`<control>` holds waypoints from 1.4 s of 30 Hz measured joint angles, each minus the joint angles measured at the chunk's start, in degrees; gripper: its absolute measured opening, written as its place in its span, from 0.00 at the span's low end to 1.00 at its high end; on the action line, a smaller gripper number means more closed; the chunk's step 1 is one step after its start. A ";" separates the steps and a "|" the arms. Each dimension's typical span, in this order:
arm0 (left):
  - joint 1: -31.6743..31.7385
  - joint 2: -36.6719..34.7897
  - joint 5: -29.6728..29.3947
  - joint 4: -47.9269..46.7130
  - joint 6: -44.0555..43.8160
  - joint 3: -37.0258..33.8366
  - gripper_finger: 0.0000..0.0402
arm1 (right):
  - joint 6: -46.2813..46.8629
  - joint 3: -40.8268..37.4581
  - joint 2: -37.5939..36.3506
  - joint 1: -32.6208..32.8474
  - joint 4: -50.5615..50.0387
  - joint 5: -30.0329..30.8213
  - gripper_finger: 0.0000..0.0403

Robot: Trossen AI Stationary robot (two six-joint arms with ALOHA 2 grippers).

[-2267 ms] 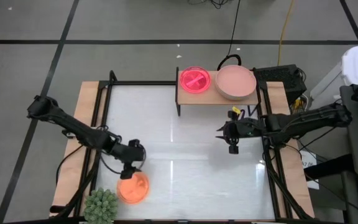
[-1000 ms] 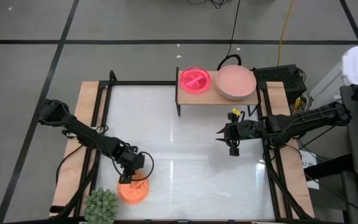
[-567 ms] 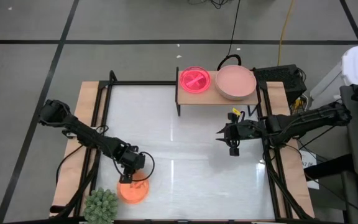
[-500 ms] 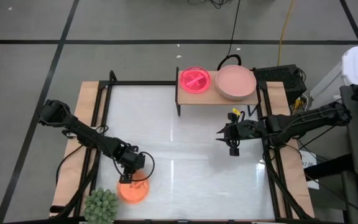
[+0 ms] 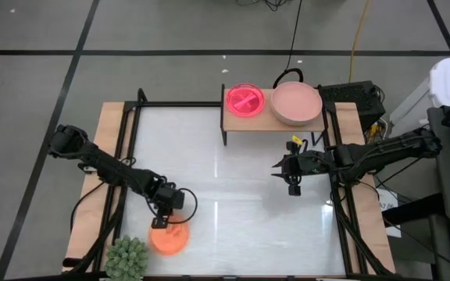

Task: Place and stack plates onto a shelf
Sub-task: Stack the orange plate on top of the pink plate on the shelf

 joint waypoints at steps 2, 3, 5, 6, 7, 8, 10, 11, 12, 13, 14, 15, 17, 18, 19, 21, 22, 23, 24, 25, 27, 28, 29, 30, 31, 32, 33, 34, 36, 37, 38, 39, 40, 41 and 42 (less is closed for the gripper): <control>0.76 0.00 -0.02 -0.84 2.18 1.40 0.01 | 0.00 0.00 0.00 0.00 0.01 0.00 0.28; 1.32 0.00 -0.11 -1.65 3.34 2.24 0.01 | 0.00 0.00 0.00 0.00 0.00 0.00 0.28; 2.59 0.00 -0.76 -3.30 5.92 4.22 0.01 | 0.00 0.00 0.00 0.00 -0.02 0.00 0.28; 3.35 0.00 -1.31 -3.77 7.28 5.34 0.01 | -0.01 0.00 0.00 0.00 -0.02 0.00 0.28; 4.15 0.00 -1.91 -4.28 8.71 6.57 0.01 | -0.04 0.00 0.00 0.00 -0.02 0.00 0.28; 4.89 0.00 -2.49 -4.94 10.08 7.85 0.01 | -0.07 0.00 0.00 0.00 -0.02 0.00 0.28; 6.41 0.00 -3.50 -5.74 12.87 10.44 0.01 | -0.07 0.00 0.00 0.00 -0.03 -0.01 0.28; 7.17 0.00 -3.97 -5.95 14.28 11.73 0.01 | -0.09 0.00 -0.01 0.00 -0.04 -0.02 0.28; 7.91 0.00 -4.54 -6.04 15.61 13.01 0.01 | -0.13 0.00 -0.07 0.00 -0.09 -0.02 0.28; 8.72 0.00 -5.12 -6.06 16.81 14.27 0.01 | -0.13 0.00 -0.15 0.00 -0.24 -0.02 0.28; 9.48 0.00 -5.84 -6.19 17.96 15.70 0.01 | -0.14 0.00 -0.17 0.00 -0.41 -0.02 0.28; 10.15 0.00 -6.90 -6.29 19.01 17.10 0.01 | -0.15 0.00 -0.17 0.00 -0.50 -0.02 0.28; 11.57 0.00 -9.06 -6.64 20.60 20.08 0.01 | -0.16 0.00 -0.17 0.00 -0.83 -0.02 0.28; 12.18 0.00 -10.42 -6.96 21.30 21.44 0.01 | -0.09 0.00 -0.17 0.00 -1.05 -0.02 0.28; 12.95 -0.02 -11.69 -7.04 21.88 22.80 0.01 | -0.07 0.00 -0.17 0.00 -1.28 -0.02 0.28; 14.42 -0.02 -13.83 -7.23 23.21 25.37 0.01 | -0.07 0.00 -0.17 -0.02 -1.81 -0.02 0.28; 15.28 -0.02 -14.75 -7.22 23.76 26.64 0.01 | -0.06 0.00 -0.17 -0.01 -1.92 -0.02 0.28; 16.15 -0.02 -15.50 -7.20 24.05 27.93 0.01 | -0.04 0.00 -0.17 -0.02 -1.89 -0.02 0.28; 17.02 -0.02 -16.17 -7.17 24.20 29.16 0.01 | -0.04 0.00 -0.17 0.00 -1.86 -0.02 0.28; 17.94 -0.04 -16.50 -7.15 24.22 30.28 0.01 | -0.04 -0.01 -0.17 0.00 -1.87 -0.02 0.28; 19.81 -0.04 -17.20 -7.00 24.21 32.34 0.01 | -0.06 -0.01 -0.17 -0.02 -1.90 -0.02 0.28; 20.75 -0.04 -17.49 -7.01 24.21 33.22 0.01 | -0.11 0.00 -0.19 -0.01 -1.90 -0.02 0.28; 21.77 -0.04 -17.66 -6.95 24.23 34.04 0.01 | -0.28 0.00 -0.20 -0.02 -1.90 -0.02 0.28; 22.78 -0.04 -17.85 -6.78 24.22 34.82 0.01 | -0.44 0.00 -0.20 -0.02 -1.83 -0.02 0.28; 23.86 -0.04 -18.03 -6.46 24.23 35.53 0.01 | -0.53 0.00 -0.19 0.00 -1.73 -0.02 0.28; 25.02 -0.04 -18.43 -5.85 24.21 36.15 0.01 | -0.66 0.00 -0.20 -0.02 -1.63 -0.02 0.28; 26.15 -0.04 -19.00 -4.87 24.21 36.79 0.01 | -0.75 0.00 -0.20 -0.01 -1.54 -0.02 0.28; 27.25 -0.04 -19.52 -3.35 24.21 37.19 0.01 | -0.87 0.00 -0.20 -0.01 -1.43 -0.02 0.28; 29.56 -0.04 -20.36 -0.27 24.50 37.78 0.01 | -0.87 0.00 -0.20 -0.02 -1.31 -0.02 0.28; 30.72 -0.04 -20.46 1.61 24.87 37.89 0.01 | -0.87 0.00 -0.20 -0.02 -1.31 -0.02 0.28; 31.86 -0.04 -20.46 3.51 25.33 38.03 0.01 | -0.87 0.00 -0.20 -0.02 -1.32 -0.02 0.28; 33.06 -0.04 -20.46 5.19 25.67 38.22 0.01 | -0.87 0.00 -0.20 -0.02 -1.31 -0.02 0.28; 34.25 -0.04 -20.47 6.79 25.76 38.48 0.01 | -0.87 0.00 -0.20 0.00 -1.32 -0.02 0.28; 35.39 -0.04 -20.51 8.94 25.74 38.59 0.01 | -0.87 -0.01 -0.20 -0.02 -1.31 -0.02 0.28; 36.52 -0.04 -20.66 11.16 25.69 38.63 0.01 | -0.87 0.00 -0.20 -0.02 -1.33 -0.02 0.28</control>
